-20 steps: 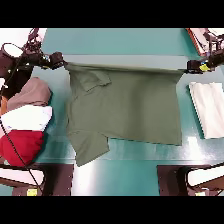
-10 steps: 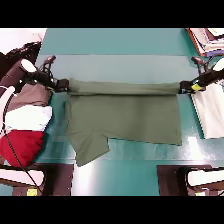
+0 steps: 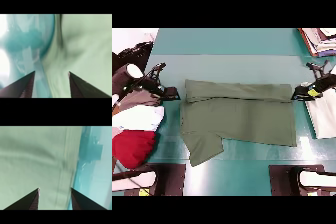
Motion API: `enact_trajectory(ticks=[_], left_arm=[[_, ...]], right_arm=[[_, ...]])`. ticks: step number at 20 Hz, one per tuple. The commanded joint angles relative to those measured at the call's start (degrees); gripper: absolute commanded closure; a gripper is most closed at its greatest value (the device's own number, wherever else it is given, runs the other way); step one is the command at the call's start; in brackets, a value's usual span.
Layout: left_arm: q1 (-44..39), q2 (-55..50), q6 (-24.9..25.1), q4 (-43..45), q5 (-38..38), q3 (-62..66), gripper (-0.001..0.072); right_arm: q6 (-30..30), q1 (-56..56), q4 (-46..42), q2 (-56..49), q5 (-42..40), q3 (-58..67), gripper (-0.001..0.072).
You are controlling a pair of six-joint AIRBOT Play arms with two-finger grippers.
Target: Fold the shirts.
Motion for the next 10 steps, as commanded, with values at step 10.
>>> enact_trajectory(ticks=[10], left_arm=[[0.02, 28.11, -2.64, -16.15, -2.6, -43.41, 0.0223]], right_arm=[[0.07, -3.56, 0.2, 20.9, -4.22, -18.01, 0.0263]])
